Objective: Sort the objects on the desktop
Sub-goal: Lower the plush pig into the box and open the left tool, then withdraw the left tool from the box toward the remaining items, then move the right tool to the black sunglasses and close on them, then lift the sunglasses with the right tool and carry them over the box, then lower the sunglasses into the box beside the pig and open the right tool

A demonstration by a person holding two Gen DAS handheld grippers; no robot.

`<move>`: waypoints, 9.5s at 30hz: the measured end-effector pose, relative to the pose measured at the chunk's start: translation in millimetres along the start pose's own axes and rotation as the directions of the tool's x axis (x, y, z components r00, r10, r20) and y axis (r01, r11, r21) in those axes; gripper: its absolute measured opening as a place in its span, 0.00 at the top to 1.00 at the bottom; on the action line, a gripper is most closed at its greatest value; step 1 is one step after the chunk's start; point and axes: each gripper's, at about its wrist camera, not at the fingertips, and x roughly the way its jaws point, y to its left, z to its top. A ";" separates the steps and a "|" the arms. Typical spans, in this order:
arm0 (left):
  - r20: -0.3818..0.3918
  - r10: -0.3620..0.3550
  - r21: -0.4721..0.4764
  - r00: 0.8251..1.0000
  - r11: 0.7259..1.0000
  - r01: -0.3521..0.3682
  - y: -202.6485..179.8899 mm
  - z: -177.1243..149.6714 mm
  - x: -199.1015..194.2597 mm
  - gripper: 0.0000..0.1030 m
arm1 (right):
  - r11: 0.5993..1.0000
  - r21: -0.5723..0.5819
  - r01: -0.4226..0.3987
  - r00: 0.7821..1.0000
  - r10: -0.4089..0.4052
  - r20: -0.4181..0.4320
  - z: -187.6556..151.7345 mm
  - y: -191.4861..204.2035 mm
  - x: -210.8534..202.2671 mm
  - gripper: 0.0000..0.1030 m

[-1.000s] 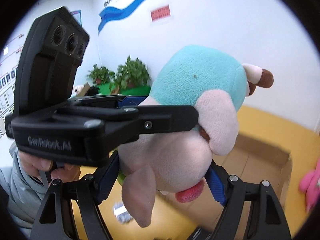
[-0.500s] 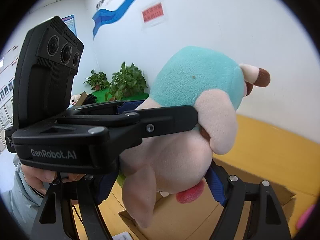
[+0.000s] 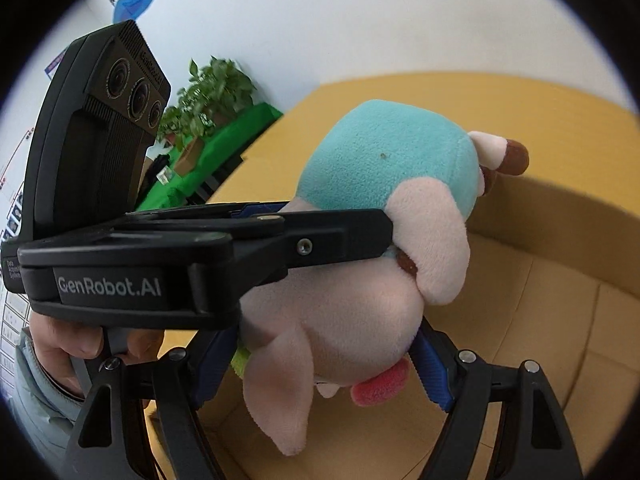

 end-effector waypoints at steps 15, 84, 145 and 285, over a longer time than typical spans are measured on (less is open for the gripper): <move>0.016 0.109 -0.031 0.994 0.994 -0.108 -3.9 -7.4 19.6 0.36 | 1.000 -0.022 -0.004 0.996 0.005 0.084 -34.5 -18.4 -15.6 0.21; 0.420 0.303 0.027 0.855 0.938 -0.345 -133.7 -321.5 -181.0 0.30 | 0.864 0.066 0.499 0.772 -0.478 0.419 -281.0 49.3 -263.0 0.18; -0.113 -0.048 0.000 0.992 0.999 0.048 -142.9 -377.3 -42.7 0.70 | 0.966 -0.138 0.220 0.974 -0.224 -0.013 -368.0 99.3 -105.2 0.58; 0.381 0.236 0.129 0.894 0.944 -0.304 -130.6 -34.3 -93.7 0.22 | 0.957 0.009 0.289 0.938 -0.285 0.196 -46.3 -18.6 -107.0 0.23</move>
